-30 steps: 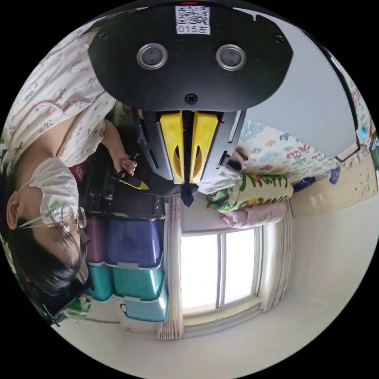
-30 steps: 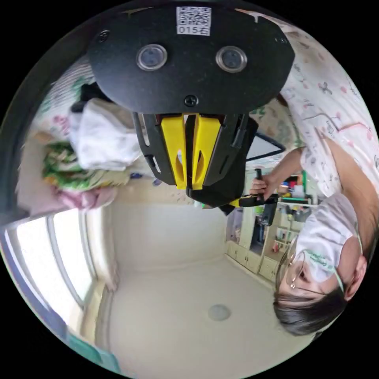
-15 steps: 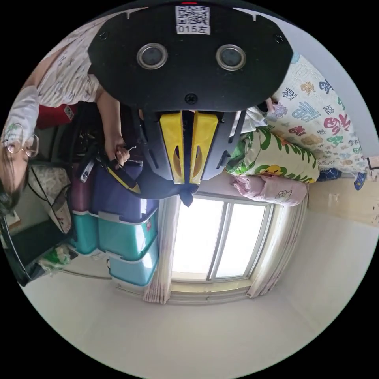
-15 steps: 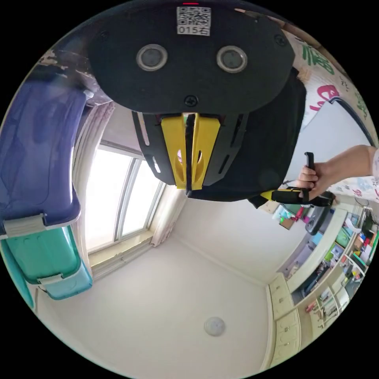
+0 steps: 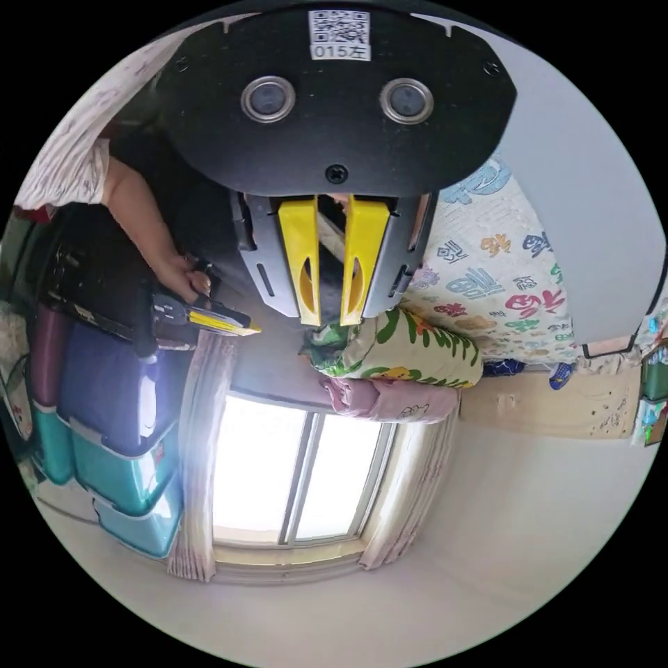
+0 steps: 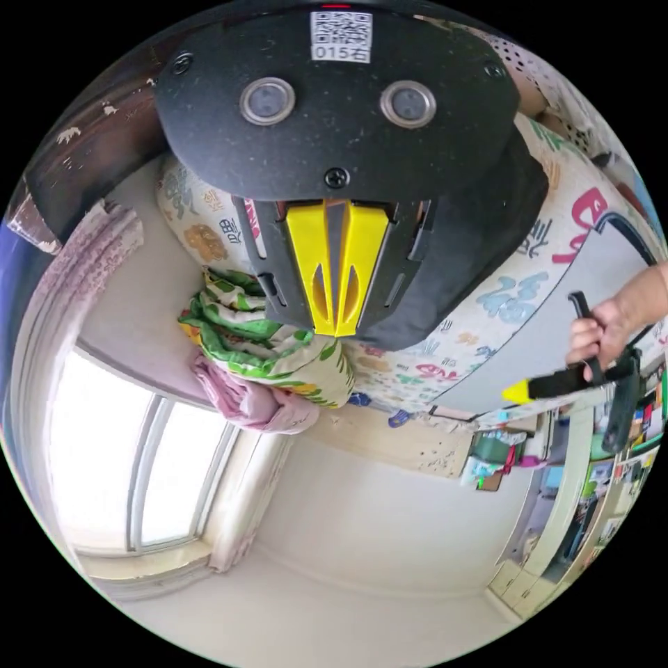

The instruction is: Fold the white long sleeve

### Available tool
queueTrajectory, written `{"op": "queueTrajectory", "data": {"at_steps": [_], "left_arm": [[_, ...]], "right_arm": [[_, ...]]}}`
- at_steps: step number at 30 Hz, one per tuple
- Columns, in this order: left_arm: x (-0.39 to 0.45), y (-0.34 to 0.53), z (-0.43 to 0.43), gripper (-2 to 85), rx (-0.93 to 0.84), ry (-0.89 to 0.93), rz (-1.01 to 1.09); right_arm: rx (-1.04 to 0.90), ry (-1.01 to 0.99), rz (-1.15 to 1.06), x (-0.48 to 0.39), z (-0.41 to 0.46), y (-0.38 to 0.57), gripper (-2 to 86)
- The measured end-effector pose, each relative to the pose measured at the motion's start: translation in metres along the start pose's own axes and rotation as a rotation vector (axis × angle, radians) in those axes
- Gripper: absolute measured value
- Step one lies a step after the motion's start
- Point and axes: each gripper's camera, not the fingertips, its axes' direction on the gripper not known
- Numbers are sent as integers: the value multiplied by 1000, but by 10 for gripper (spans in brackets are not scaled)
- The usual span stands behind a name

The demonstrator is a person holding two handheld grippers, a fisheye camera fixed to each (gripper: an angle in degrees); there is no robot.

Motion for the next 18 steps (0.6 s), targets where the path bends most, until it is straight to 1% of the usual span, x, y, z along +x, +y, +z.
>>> {"op": "queueTrajectory", "data": {"at_steps": [2, 3, 5, 6, 7, 8, 9, 10, 11, 12, 13, 14, 15, 17, 18], "left_arm": [[3, 23, -78, 47, 41, -61, 84], [4, 29, -100, 45, 55, -89, 97], [5, 51, -195, 42, 113, -221, 122], [5, 57, -221, 43, 129, -262, 112], [3, 71, -277, 45, 162, -346, 70], [0, 87, -337, 52, 198, -430, -6], [-2, 97, -369, 55, 223, -471, -50], [-2, 123, -435, 59, 281, -559, -123], [1, 152, -501, 68, 342, -685, -179], [3, 169, -534, 75, 372, -772, -207], [9, 207, -599, 92, 436, -1002, -292], [15, 251, -661, 113, 492, -1243, -428], [19, 272, -690, 120, 497, -1342, -483], [39, 358, -784, 148, 398, -1673, -652], [45, 380, -804, 155, 363, -1748, -707]], "right_arm": [[-55, 51, -116, -31, 15, 10, -10], [-75, 79, -145, -39, 21, 12, -10], [-227, 167, -332, -76, 52, 26, -10], [-244, 207, -364, -84, 57, 29, -10], [-224, 263, -391, -95, 57, 31, -10], [-209, 280, -403, -99, 55, 31, -10], [-212, 280, -402, -99, 55, 30, -10], [-211, 276, -396, -97, 54, 29, -10], [-212, 268, -391, -95, 54, 28, -10], [-213, 267, -391, -94, 54, 28, -10], [-212, 276, -396, -95, 54, 27, -10], [-210, 294, -406, -96, 55, 27, -10], [-206, 302, -410, -97, 54, 27, -10], [-195, 327, -415, -95, 54, 28, -10], [-193, 328, -414, -94, 53, 28, -10]]}}
